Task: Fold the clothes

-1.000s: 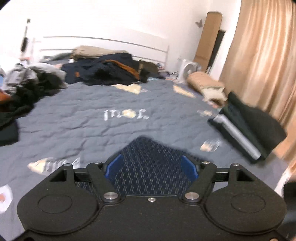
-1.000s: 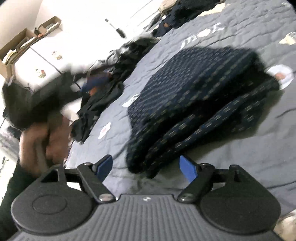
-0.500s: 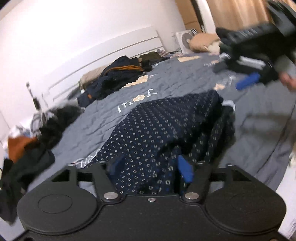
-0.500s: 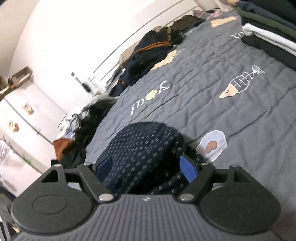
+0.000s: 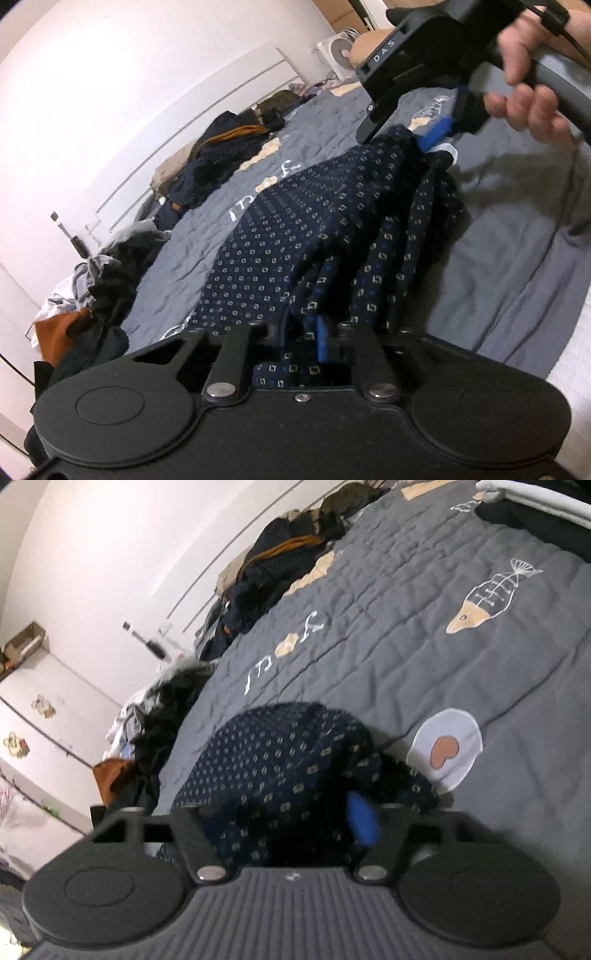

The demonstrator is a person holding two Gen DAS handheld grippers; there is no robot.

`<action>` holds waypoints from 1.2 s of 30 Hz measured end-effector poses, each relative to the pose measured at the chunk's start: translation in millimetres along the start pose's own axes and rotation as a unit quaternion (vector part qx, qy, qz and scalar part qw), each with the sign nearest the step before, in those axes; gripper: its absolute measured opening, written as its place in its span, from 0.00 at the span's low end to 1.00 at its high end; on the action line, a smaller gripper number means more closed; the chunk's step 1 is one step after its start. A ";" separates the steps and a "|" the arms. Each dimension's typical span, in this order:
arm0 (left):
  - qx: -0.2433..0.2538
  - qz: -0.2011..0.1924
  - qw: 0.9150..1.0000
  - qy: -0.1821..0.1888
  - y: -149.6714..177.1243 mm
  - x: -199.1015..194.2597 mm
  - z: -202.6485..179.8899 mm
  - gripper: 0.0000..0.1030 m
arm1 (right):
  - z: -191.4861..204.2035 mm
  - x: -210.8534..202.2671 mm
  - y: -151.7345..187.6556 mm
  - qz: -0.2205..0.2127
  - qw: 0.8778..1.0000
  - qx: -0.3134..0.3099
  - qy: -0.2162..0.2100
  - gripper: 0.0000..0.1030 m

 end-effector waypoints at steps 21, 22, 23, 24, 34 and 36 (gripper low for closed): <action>0.084 0.003 0.996 0.020 12.3 -13.4 -10.8 0.22 | -8.6 -14.2 -18.5 -0.035 0.997 0.057 -0.029 0.05; 0.089 0.003 0.996 0.020 12.7 -13.2 -13.4 0.23 | -8.3 -12.9 -17.6 -0.031 0.997 0.058 -0.032 0.08; 0.096 0.001 0.995 0.011 12.1 -14.4 -13.9 0.24 | -8.0 -11.3 -16.5 -0.026 0.997 0.059 -0.034 0.09; 0.103 -0.002 0.995 0.000 11.3 -16.1 -13.9 0.24 | -7.9 -8.8 -14.8 -0.019 0.997 0.061 -0.035 0.11; 0.113 -0.036 0.993 -0.001 -1.4 -23.2 -23.9 0.23 | -2.2 -2.4 -7.3 -0.010 0.998 0.044 -0.031 0.31; 0.118 -0.042 0.992 0.000 -2.6 -24.2 -27.8 0.23 | -0.9 -1.7 -6.5 -0.009 0.999 0.041 -0.030 0.31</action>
Point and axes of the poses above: each gripper's, at about its wrist camera, not at the fingertips, and x roughly the way its jaws point, z to its left, y to its underside, the point moved 8 cm from there along x, roughly the way its jaws point
